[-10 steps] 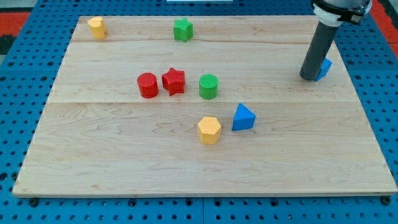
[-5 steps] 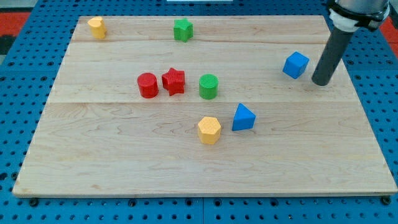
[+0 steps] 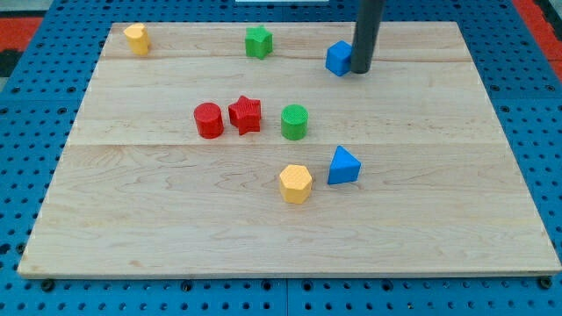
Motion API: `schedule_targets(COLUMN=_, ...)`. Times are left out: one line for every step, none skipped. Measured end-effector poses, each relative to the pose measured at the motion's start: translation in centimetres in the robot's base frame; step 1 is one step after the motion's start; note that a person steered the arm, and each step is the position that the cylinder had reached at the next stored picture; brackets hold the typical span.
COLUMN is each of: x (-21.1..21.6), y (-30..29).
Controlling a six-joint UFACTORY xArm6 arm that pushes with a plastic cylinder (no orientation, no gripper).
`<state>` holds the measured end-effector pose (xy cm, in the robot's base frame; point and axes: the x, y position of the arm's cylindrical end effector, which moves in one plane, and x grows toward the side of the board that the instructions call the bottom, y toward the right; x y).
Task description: Move the blue cube towards up
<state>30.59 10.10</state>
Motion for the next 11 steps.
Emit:
schedule_targets(x=0.8, y=-3.4)
schedule_targets(x=0.8, y=-5.6)
schedule_targets(x=0.1, y=-5.6)
schedule_targets(x=-0.6, y=-6.4)
schedule_targets(x=-1.1, y=-7.8)
schedule_targets(x=-2.5, y=-7.1)
schedule_targets(x=-2.9, y=-5.0)
schedule_targets(x=-2.9, y=-2.3)
schedule_targets(x=-3.2, y=-0.7)
schedule_targets(x=-4.6, y=0.7)
schedule_targets(x=-6.3, y=2.3)
